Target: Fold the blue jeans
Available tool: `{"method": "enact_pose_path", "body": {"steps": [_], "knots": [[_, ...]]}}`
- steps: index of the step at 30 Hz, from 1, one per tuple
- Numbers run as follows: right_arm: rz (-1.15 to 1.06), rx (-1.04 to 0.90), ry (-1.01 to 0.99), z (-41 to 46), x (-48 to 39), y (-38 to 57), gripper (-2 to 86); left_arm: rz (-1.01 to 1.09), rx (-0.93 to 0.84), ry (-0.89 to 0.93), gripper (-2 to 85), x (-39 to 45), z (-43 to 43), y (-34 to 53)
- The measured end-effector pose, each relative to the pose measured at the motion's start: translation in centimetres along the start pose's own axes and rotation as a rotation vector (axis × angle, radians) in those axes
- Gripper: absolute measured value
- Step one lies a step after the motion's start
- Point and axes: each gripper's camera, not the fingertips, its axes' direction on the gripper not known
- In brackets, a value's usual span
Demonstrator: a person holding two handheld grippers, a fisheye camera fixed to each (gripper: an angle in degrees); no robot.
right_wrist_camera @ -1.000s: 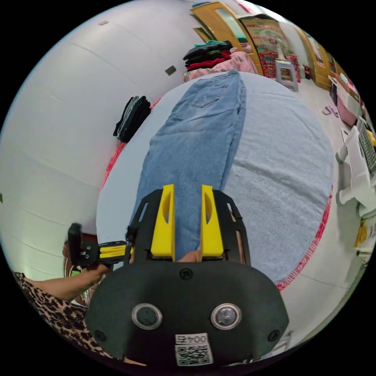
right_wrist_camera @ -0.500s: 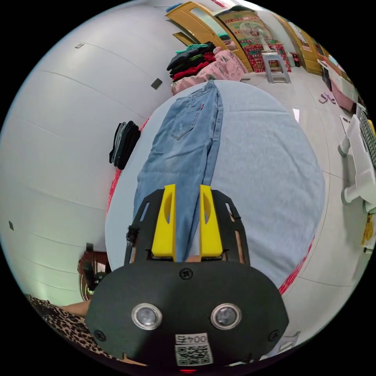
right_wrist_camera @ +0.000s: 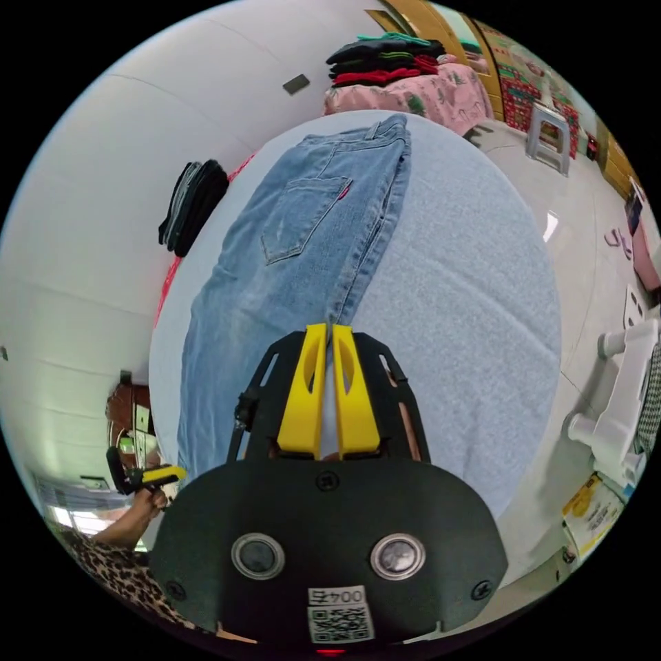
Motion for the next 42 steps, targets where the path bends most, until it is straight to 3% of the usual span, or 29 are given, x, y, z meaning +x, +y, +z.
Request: {"method": "enact_pose_path", "body": {"steps": [3, 9, 15, 22, 29, 34, 36, 39, 42], "knots": [[-0.036, 0.021, 0.03, -2.7, 1.0, -1.6, 4.2, 0.067, 0.112, 0.062, 0.2, 2.2, -1.8, -2.6], [-0.226, 0.162, -0.119, -5.8, 0.4, -12.2, 12.1, 0.125, 0.237, -0.013, 0.2, 4.5, -1.4, -12.1], [-0.399, 0.071, -0.022, -1.4, -3.3, -25.9, 12.4, 0.041, 0.215, -0.109, 0.1, 4.2, 2.7, -18.9], [-0.51, -0.075, 0.058, 4.1, -5.4, -37.6, 13.6, 0.014, 0.374, -0.1, 0.2, 4.0, 3.3, -16.8], [-0.609, -0.245, -0.01, 8.4, -6.9, -42.4, 10.5, 0.019, 0.381, -0.115, 0.2, 4.4, 2.7, -16.6], [-0.642, -0.372, -0.086, 10.3, -7.1, -42.9, 1.6, 0.024, 0.382, -0.141, 0.2, 4.8, 2.2, -16.7], [-0.673, -0.329, -0.058, 10.1, -7.5, -42.4, 0.4, 0.022, 0.382, -0.135, 0.2, 4.7, 2.1, -16.8], [-0.699, -0.09, 0.165, 8.1, -9.1, -41.4, -0.2, 0.016, 0.383, -0.111, 0.2, 4.4, 1.8, -16.9], [-0.66, -0.086, 0.225, 10.4, -9.5, -41.2, 0.2, 0.017, 0.384, -0.113, 0.2, 4.5, 1.5, -17.1]]}}
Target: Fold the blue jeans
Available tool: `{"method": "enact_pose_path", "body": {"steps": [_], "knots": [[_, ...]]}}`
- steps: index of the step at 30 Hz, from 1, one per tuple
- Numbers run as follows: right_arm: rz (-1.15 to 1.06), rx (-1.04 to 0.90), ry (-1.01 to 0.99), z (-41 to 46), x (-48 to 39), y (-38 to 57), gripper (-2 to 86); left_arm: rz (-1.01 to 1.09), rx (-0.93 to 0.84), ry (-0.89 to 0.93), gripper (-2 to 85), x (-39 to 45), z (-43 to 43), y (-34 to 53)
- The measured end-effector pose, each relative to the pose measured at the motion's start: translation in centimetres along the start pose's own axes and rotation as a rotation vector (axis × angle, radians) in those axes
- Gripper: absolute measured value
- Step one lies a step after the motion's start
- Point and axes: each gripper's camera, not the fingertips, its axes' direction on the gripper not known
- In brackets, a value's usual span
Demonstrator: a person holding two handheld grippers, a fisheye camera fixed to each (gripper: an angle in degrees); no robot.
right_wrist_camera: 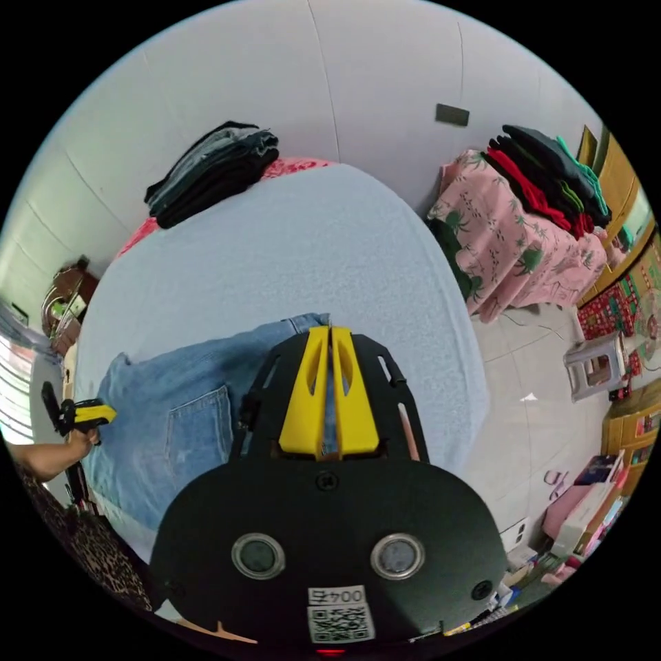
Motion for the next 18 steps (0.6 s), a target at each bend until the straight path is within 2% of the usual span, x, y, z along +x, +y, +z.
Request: {"method": "enact_pose_path", "body": {"steps": [2, 6, 9, 11, 15, 17, 18], "knots": [[0.038, -0.024, -0.03, 1.8, -0.3, 0.0, 1.0, 0.003, 0.001, -0.008, 0.2, 0.1, -0.2, -0.2], [0.214, 0.083, -0.152, -0.2, 1.1, 1.3, 7.2, -0.002, 0.001, 0.001, 0.2, -0.1, -0.4, -0.6], [0.2, 0.192, -0.21, -3.2, -1.5, 4.0, 12.7, -0.004, 0.001, 0.005, 0.2, -0.2, -0.5, -1.0], [0.158, 0.207, -0.216, -3.8, -5.0, 5.7, 13.3, -0.002, 0.002, -0.001, 0.2, -0.1, -0.7, -1.2], [0.048, 0.122, -0.137, -0.4, -14.0, 8.5, 15.0, -0.01, 0.001, 0.015, 0.3, -0.3, -0.9, -1.7], [0.014, 0.042, -0.046, 2.5, -16.5, 9.1, 14.2, -0.02, 0.001, 0.031, 0.3, -0.6, -1.0, -2.1], [0.013, 0.107, 0.081, 2.7, -17.8, 9.9, 12.5, -0.022, 0.001, 0.035, 0.3, -0.7, -1.0, -2.2]]}}
